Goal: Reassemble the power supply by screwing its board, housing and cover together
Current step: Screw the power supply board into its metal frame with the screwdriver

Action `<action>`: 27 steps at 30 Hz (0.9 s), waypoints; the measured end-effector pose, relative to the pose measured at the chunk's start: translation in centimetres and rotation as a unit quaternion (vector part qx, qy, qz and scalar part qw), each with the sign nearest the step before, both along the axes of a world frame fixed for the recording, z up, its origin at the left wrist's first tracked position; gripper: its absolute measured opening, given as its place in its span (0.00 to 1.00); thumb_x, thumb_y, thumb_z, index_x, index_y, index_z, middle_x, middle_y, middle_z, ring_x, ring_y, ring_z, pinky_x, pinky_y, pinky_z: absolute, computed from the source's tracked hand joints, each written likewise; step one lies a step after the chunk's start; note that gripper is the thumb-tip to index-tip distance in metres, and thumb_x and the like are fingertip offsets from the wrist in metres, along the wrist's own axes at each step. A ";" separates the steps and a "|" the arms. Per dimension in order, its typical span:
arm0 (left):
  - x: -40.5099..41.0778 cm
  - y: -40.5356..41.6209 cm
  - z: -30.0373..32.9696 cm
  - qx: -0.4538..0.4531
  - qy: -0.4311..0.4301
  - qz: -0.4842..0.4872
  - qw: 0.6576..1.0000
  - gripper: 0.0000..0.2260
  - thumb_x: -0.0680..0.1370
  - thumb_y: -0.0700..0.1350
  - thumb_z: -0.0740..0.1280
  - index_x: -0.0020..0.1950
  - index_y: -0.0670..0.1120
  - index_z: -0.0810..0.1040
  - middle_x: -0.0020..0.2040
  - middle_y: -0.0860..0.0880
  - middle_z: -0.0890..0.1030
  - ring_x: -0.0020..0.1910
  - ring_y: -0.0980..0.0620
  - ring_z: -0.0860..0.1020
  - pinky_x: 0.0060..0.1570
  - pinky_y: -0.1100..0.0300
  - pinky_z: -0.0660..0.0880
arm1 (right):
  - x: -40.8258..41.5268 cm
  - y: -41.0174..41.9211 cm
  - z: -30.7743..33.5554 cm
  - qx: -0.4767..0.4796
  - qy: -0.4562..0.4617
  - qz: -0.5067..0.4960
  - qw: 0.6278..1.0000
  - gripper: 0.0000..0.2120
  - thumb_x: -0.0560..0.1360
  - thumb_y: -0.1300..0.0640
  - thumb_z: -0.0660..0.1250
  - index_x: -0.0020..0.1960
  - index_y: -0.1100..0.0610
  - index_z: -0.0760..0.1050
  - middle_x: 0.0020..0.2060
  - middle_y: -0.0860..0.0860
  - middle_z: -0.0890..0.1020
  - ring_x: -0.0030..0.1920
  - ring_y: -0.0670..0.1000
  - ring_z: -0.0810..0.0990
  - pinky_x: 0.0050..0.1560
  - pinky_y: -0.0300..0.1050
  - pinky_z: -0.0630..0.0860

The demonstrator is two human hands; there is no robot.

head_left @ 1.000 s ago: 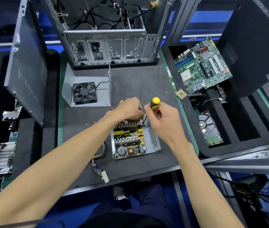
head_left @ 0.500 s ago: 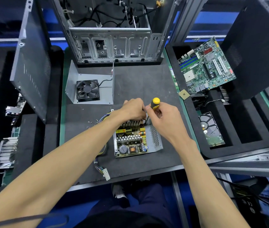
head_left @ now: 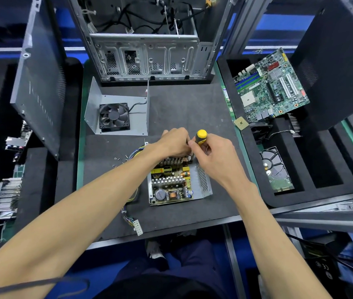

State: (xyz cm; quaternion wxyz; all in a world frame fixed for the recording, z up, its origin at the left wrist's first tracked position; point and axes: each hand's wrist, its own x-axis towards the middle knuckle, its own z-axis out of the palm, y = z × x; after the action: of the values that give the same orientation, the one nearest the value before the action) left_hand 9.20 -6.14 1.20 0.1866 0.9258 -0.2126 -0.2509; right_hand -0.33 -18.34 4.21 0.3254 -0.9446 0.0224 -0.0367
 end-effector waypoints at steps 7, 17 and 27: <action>0.2 -0.1 -0.3 0.003 0.011 0.010 1.000 0.16 0.77 0.40 0.66 0.28 0.48 0.73 0.28 0.51 0.73 0.36 0.48 0.70 0.52 0.54 0.63 | 0.0 -0.7 -0.4 0.038 0.001 -0.016 0.999 0.15 0.81 0.47 0.67 0.47 0.58 0.81 0.34 0.52 0.80 0.35 0.53 0.76 0.38 0.55 0.76; 0.4 0.0 -0.5 -0.007 0.018 0.015 1.000 0.09 0.76 0.42 0.68 0.35 0.45 0.80 0.29 0.52 0.73 0.41 0.45 0.72 0.53 0.54 0.62 | 0.1 -0.8 -0.6 0.046 -0.001 -0.018 0.999 0.13 0.81 0.48 0.67 0.48 0.57 0.82 0.32 0.50 0.79 0.32 0.48 0.72 0.36 0.53 0.75; 0.2 -0.3 -0.7 0.014 0.000 0.016 1.000 0.15 0.75 0.39 0.66 0.29 0.47 0.71 0.29 0.50 0.72 0.35 0.48 0.71 0.50 0.53 0.60 | 0.2 -0.8 -0.7 0.041 0.002 -0.016 0.999 0.15 0.81 0.46 0.67 0.46 0.57 0.81 0.28 0.47 0.73 0.30 0.48 0.70 0.34 0.50 0.71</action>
State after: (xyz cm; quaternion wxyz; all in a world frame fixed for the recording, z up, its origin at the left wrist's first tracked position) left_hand 9.44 -6.42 0.48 0.1770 0.9317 -0.1943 -0.2506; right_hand -0.16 -19.09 3.49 0.3628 -0.9302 0.0395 -0.0387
